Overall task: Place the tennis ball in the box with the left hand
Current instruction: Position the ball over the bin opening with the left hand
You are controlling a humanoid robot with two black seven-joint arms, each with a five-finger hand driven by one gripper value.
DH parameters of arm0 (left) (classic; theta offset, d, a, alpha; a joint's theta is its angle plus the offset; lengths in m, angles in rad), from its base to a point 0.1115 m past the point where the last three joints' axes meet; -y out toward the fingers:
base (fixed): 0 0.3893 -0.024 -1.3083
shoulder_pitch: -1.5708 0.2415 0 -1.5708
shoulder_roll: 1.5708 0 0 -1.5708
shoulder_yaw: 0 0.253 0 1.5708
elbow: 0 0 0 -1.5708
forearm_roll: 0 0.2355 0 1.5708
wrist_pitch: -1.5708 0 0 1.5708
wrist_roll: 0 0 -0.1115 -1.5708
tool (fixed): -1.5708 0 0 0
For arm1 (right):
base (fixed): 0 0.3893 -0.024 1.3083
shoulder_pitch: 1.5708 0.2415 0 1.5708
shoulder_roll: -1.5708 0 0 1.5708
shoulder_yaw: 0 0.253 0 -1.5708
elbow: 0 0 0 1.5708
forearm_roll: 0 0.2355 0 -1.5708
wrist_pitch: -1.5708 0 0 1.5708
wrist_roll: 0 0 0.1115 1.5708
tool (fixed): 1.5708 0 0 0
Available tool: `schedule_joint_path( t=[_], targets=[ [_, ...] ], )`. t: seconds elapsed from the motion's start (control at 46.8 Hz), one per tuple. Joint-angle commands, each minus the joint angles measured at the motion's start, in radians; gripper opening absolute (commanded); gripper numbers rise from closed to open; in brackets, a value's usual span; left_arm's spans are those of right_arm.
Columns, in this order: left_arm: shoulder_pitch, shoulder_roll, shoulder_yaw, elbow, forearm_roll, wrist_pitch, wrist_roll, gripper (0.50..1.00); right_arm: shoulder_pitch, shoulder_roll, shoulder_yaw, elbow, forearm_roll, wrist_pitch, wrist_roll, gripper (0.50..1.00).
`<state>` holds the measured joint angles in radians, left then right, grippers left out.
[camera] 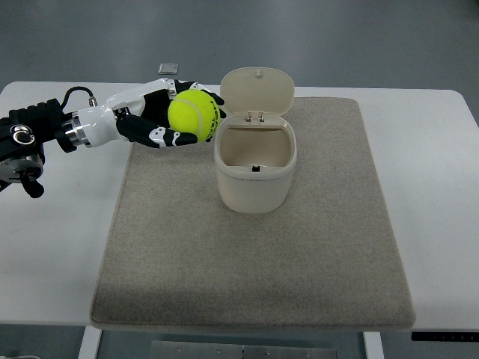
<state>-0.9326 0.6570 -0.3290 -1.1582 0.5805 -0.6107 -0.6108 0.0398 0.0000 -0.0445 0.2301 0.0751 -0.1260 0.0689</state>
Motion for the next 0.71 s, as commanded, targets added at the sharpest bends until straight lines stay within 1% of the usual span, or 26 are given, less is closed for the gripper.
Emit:
schedule_joint_path(
  t=[0.0, 0.171, 0.492, 0.62, 0.684],
  targets=[
    [0.000, -0.019, 0.004, 0.003, 0.001, 0.011, 0.000, 0.500, 0.000, 0.000, 0.000, 0.000, 0.000, 0.000, 0.000, 0.903],
    [0.000, -0.046, 0.002, 0.008, 0.001, 0.080, 0.000, 0.500, 0.000, 0.000, 0.000, 0.000, 0.000, 0.000, -0.001, 0.903],
    [0.001, -0.094, 0.001, 0.020, -0.008, 0.114, 0.000, 0.500, 0.000, 0.000, 0.000, 0.000, 0.000, 0.000, 0.000, 0.901],
    [0.001, -0.117, 0.001, 0.031, -0.011, 0.149, 0.000, 0.500, 0.000, 0.000, 0.000, 0.000, 0.000, 0.000, 0.000, 0.903],
    [0.001, -0.131, 0.001, 0.040, -0.011, 0.152, 0.000, 0.500, 0.000, 0.000, 0.000, 0.000, 0.000, 0.000, -0.001, 0.901]
  ],
)
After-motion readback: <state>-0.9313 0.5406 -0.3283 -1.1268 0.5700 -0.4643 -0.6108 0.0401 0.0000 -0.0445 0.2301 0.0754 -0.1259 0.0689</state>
